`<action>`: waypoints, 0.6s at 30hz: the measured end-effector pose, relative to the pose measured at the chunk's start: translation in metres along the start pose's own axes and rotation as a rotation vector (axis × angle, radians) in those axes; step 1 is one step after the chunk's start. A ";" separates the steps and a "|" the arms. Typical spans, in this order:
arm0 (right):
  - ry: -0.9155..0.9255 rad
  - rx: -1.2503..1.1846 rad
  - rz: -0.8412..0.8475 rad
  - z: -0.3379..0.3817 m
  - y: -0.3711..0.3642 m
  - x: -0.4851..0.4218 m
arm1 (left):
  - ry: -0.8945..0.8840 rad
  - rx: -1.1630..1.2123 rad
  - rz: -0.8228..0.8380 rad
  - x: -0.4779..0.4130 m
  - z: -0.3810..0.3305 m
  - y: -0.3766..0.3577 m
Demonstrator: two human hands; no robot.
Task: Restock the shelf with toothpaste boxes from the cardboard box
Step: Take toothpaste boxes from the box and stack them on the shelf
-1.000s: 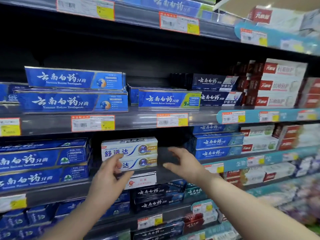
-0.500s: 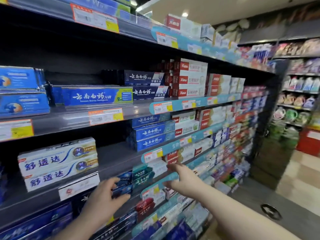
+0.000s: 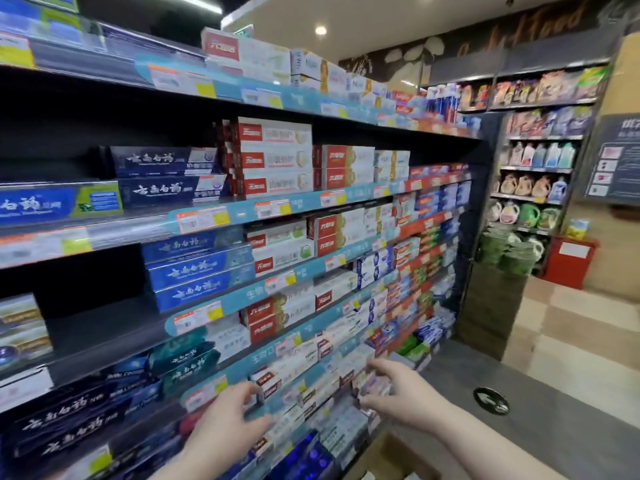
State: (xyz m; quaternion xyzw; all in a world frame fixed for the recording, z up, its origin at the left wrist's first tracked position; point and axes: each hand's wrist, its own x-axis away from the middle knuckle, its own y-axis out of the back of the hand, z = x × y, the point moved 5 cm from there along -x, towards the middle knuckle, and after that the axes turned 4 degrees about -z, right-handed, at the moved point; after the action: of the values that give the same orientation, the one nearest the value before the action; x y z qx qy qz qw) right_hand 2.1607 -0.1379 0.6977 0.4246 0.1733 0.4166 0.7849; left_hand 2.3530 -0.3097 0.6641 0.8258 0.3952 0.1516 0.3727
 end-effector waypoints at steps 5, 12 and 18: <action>-0.015 0.078 -0.031 -0.079 0.050 0.023 | 0.035 -0.007 0.096 0.007 -0.057 -0.072; -0.055 0.067 -0.021 -0.151 0.089 0.042 | 0.031 -0.062 0.179 0.010 -0.111 -0.138; -0.097 0.047 -0.045 -0.205 0.108 0.044 | 0.004 -0.047 0.225 -0.014 -0.143 -0.188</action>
State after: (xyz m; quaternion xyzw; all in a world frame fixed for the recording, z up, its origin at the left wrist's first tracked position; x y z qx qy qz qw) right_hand 2.0037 0.0360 0.6697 0.4585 0.1545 0.3738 0.7913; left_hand 2.1645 -0.1723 0.6232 0.8557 0.2970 0.2034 0.3717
